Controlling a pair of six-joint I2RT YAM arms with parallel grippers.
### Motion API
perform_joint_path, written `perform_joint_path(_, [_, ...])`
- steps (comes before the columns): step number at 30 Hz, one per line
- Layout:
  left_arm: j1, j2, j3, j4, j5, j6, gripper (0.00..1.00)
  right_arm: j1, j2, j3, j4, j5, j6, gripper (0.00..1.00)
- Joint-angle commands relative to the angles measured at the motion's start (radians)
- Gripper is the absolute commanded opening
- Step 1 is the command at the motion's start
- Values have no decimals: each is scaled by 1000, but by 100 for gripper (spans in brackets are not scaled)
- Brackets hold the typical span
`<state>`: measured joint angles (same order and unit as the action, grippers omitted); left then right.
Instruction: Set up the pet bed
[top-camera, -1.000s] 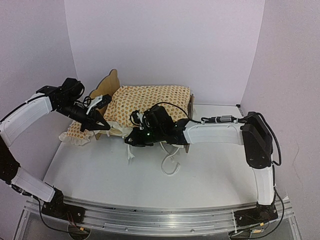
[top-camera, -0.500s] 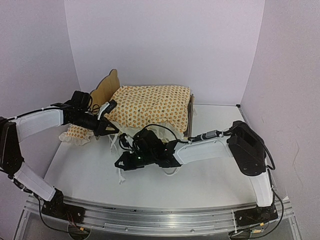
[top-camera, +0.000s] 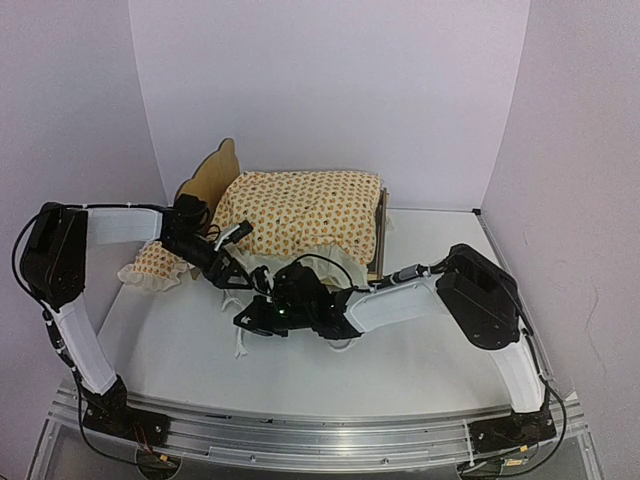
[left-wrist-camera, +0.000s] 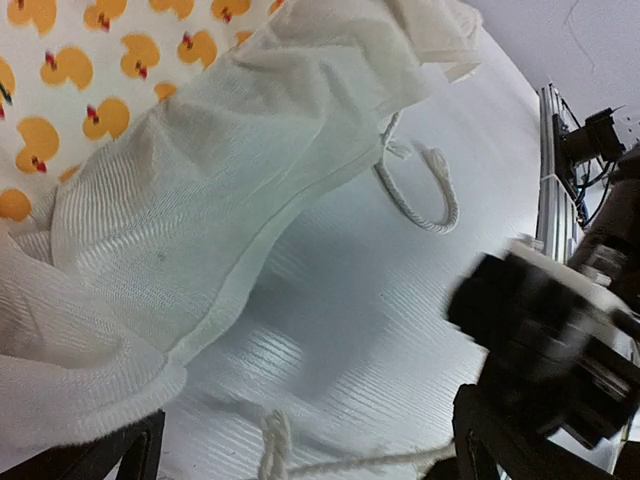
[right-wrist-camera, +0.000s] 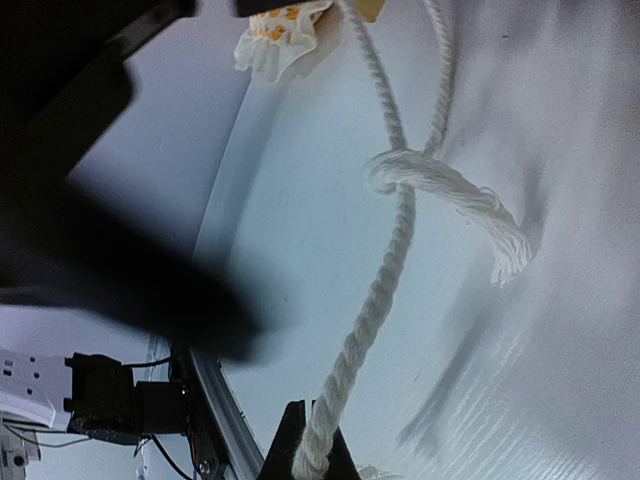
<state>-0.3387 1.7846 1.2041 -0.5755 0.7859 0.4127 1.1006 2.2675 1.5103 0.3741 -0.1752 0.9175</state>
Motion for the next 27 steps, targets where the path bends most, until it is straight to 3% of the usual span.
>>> perform_joint_path(1, [-2, -149, 78, -62, 56, 143, 100, -25, 20, -13, 60, 40, 106, 0])
perform_joint_path(7, [8, -229, 128, -205, 40, 306, 97, -45, 35, 15, 60, 5, 158, 0])
perform_joint_path(10, [13, -259, 103, -386, 29, 541, 73, -55, 34, 35, 60, 5, 194, 0])
perform_joint_path(12, [14, -297, 18, -396, -16, 603, 55, -57, 25, 37, 60, 27, 221, 0])
perform_joint_path(13, [14, -321, -19, -381, -27, 609, 51, -56, 21, 37, 60, 39, 233, 0])
perform_joint_path(14, [14, -339, -59, -361, -25, 587, 52, -57, 18, 39, 59, 52, 248, 0])
perform_joint_path(19, [1, -401, -230, -174, 44, 416, 82, -52, 13, 50, 79, 143, 361, 0])
perform_joint_path(23, [-97, -436, -368, 45, -91, 371, 88, -36, 21, 38, 129, 202, 433, 0])
perform_joint_path(27, [-123, -415, -419, 189, -181, 297, 90, -29, 17, 32, 165, 219, 446, 0])
